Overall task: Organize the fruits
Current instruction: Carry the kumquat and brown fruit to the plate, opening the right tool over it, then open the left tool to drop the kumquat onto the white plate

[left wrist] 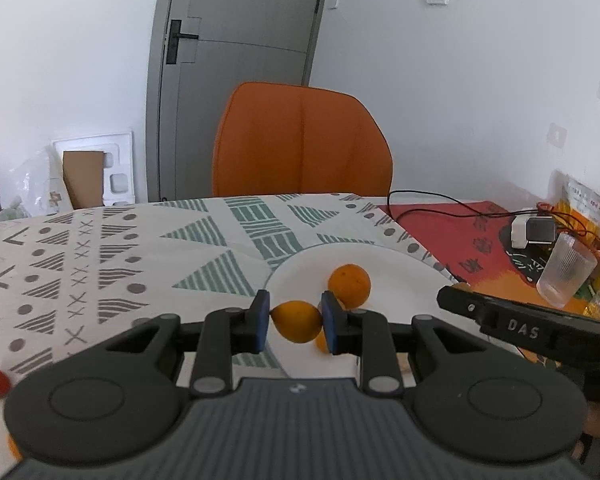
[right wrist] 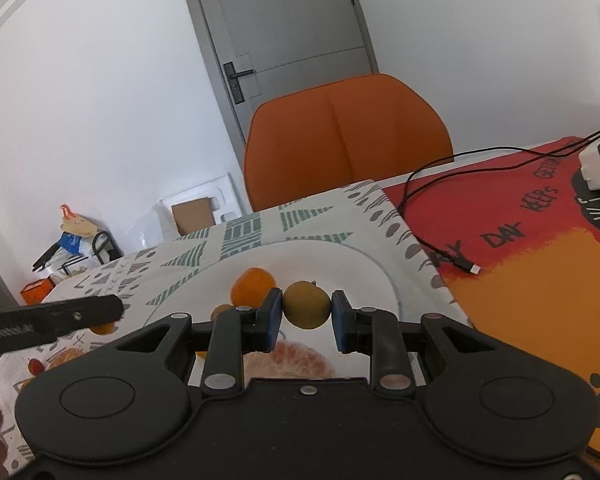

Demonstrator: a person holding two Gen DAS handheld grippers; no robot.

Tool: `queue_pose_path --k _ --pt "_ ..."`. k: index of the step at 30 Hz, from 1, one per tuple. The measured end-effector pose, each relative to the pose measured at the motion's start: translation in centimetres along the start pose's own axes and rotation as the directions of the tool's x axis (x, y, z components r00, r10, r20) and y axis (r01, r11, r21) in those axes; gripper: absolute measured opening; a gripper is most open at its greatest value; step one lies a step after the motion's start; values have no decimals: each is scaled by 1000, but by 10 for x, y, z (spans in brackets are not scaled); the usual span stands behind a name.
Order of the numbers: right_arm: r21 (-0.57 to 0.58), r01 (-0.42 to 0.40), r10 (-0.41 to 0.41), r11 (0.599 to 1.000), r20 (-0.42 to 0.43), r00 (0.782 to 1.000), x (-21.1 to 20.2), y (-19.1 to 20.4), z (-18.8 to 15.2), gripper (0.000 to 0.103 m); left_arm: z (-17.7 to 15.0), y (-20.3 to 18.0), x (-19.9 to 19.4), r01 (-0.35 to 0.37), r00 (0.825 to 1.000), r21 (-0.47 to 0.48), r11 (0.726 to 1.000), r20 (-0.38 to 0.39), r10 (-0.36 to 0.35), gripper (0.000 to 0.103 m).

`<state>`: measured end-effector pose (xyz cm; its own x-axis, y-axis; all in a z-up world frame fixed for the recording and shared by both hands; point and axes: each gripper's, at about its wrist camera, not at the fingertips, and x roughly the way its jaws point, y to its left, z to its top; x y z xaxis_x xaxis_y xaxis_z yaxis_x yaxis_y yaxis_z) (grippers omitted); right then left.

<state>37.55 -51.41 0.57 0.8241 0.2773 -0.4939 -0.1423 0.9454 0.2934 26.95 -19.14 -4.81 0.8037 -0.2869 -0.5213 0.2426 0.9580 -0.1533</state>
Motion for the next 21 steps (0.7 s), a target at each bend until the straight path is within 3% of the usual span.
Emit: queue_pose_path --k 12,21 --pt "36 29 -29 999 -4 1000 3 -12 2 26 2 -15 24 7 1000 7 1000 -22 -7 26" --pt "0 16 -16 1000 -13 1000 3 -2 -1 29 3 -3 11 -18 1000 -11 1000 -13 18 30"
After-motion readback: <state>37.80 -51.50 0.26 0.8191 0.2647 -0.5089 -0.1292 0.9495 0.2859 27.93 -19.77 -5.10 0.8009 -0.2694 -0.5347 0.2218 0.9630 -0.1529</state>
